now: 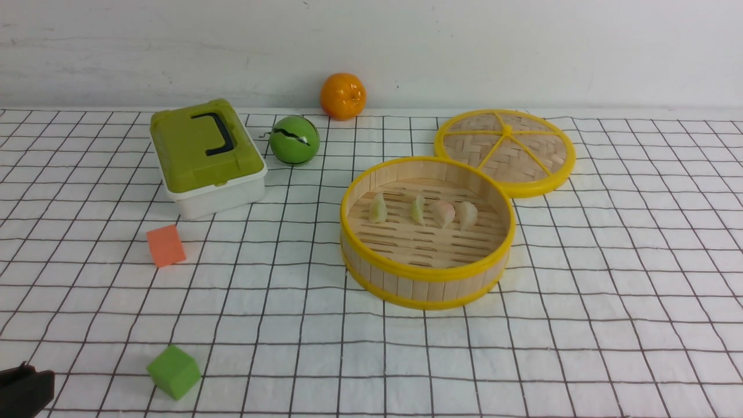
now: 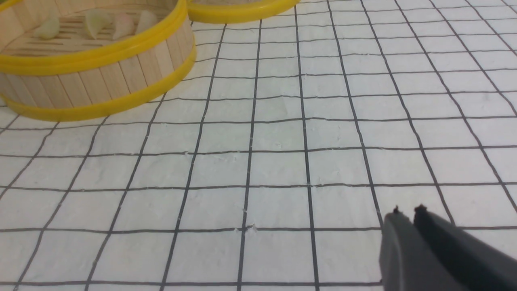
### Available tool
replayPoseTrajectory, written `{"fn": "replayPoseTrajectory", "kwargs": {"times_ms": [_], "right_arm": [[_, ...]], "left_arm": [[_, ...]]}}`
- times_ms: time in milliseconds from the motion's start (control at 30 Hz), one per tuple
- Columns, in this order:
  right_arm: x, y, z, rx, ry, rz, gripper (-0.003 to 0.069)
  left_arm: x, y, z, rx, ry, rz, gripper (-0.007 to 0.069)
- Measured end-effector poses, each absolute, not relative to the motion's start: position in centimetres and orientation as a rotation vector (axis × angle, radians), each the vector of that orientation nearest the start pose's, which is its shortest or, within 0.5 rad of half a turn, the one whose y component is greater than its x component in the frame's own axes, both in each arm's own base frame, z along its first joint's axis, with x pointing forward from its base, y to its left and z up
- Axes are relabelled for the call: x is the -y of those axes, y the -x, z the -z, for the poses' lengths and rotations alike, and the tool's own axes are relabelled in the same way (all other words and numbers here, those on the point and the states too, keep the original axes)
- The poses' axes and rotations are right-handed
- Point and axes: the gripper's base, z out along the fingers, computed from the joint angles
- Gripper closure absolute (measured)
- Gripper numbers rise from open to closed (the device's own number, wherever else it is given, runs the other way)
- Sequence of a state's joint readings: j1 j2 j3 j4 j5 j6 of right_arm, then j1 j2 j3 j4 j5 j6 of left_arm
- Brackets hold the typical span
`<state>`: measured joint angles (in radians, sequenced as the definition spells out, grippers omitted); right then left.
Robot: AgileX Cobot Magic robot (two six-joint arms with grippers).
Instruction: Put the dumplings into the steamer on the table with the white tablecloth.
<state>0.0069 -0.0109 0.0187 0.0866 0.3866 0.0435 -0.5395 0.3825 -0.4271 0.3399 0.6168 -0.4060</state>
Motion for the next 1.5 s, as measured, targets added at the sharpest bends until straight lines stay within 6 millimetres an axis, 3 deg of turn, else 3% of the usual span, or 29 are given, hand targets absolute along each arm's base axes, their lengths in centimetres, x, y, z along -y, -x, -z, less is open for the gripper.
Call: {"fn": "replayPoseTrajectory", "kwargs": {"times_ms": [100,233,433,500,600,667,800,1067,1500], "right_arm": [[-0.3,-5.2,-17.3,-1.877,-0.088,-0.120,0.0610],[-0.3,-5.2,-17.3,-1.877,-0.089,-0.120,0.0606],[-0.3,-5.2,-17.3,-1.877,-0.091,-0.119,0.0597],[-0.3,-5.2,-17.3,-1.877,-0.091,-0.119,0.0595],[-0.3,-5.2,-17.3,-1.877,-0.091,-0.119,0.0587],[-0.3,-5.2,-17.3,-1.877,-0.091,-0.119,0.0585],[-0.3,-5.2,-17.3,-1.877,-0.091,-0.119,0.0580],[-0.3,-5.2,-17.3,-1.877,-0.091,-0.119,0.0570],[-0.3,-5.2,-17.3,-1.877,-0.091,-0.119,0.0554]], "left_arm": [[2.4,-7.3,-27.4,-1.986,-0.300,0.228,0.0515],[1.8,-6.4,-25.2,-1.958,-0.301,0.239,0.0513],[1.1,-4.9,-22.7,-1.713,-0.225,0.288,0.0517],[1.0,-4.9,-22.2,-1.669,-0.193,0.276,0.0531],[1.0,-5.5,-20.3,-1.615,-0.069,0.250,0.0630],[0.7,-5.6,-19.8,-1.600,0.016,0.237,0.0637],[0.3,-5.7,-19.2,-1.637,0.100,0.195,0.0637],[0.5,-5.3,-17.1,-1.864,0.065,0.172,0.0637],[0.6,-5.3,-17.1,-1.873,-0.002,0.134,0.0637]]}}
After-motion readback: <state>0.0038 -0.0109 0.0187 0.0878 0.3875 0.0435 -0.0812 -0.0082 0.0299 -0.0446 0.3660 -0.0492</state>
